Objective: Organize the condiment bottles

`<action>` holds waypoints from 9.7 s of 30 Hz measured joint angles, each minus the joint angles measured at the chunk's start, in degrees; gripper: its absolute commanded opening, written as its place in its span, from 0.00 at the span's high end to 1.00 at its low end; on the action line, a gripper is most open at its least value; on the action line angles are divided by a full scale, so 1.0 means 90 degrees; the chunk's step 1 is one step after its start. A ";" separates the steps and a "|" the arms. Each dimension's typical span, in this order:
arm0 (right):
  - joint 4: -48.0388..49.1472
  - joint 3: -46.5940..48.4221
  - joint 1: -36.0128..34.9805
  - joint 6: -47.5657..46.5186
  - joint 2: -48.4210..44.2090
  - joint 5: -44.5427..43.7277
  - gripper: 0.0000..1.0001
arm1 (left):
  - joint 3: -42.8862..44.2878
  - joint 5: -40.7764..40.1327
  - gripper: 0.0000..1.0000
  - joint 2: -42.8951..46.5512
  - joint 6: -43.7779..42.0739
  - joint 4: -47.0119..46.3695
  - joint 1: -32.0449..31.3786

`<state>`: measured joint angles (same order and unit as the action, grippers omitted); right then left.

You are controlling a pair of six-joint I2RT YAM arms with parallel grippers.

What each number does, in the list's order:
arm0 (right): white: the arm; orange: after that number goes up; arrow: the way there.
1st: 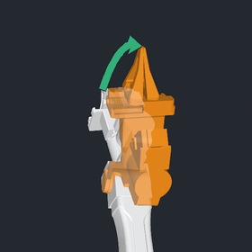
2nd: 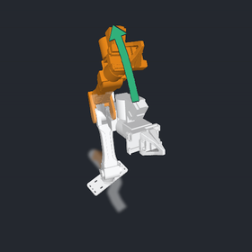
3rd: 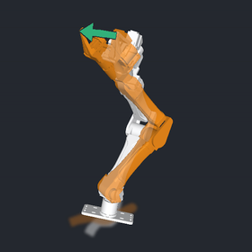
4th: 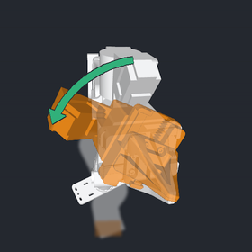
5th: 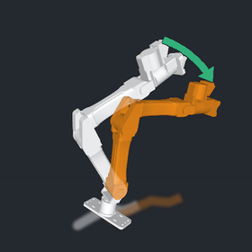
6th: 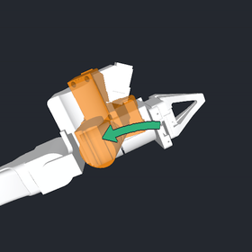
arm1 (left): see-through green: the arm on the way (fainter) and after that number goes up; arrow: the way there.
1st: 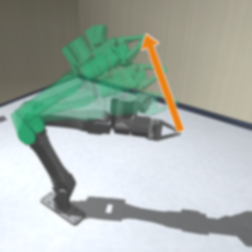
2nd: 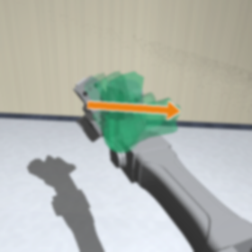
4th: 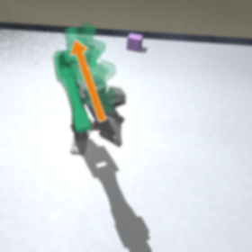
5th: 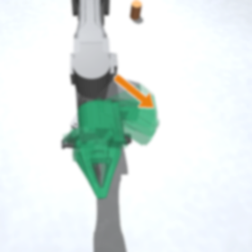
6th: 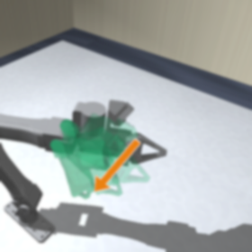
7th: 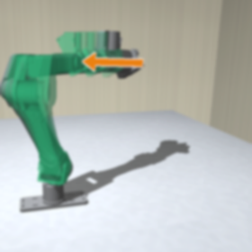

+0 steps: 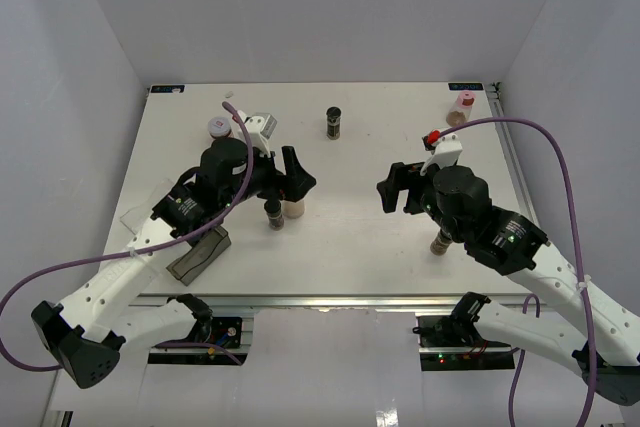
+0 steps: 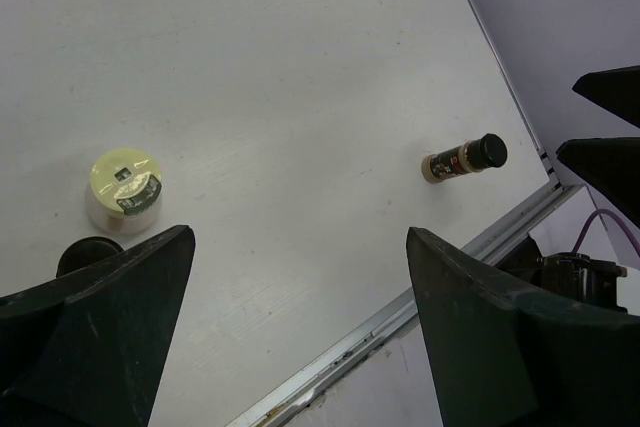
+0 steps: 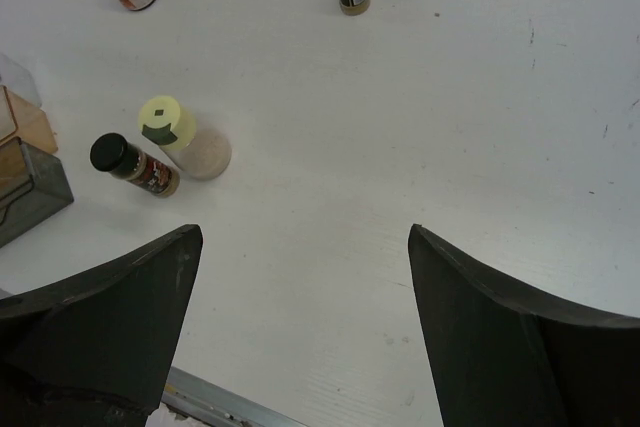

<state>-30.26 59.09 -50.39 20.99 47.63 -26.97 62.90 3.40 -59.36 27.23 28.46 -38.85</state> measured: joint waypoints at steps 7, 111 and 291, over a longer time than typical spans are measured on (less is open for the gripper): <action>-0.0007 0.0000 0.0000 0.0000 -0.0067 -0.0006 0.10 | 0.0107 -0.0204 0.02 -0.0095 -0.0010 0.0091 0.0000; 0.0425 -0.0821 0.0002 -0.0588 -0.0781 0.0739 0.10 | 0.2161 -0.3136 1.00 -0.2888 0.0746 0.2498 0.5599; 0.0030 -0.1042 0.0002 -0.0709 -0.1054 0.0582 0.10 | 0.4608 -0.2829 1.00 -0.5619 -0.0167 0.2883 0.0884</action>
<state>-29.99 49.71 -50.37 14.61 38.14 -21.74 104.38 -22.06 -109.94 25.73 54.41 -30.89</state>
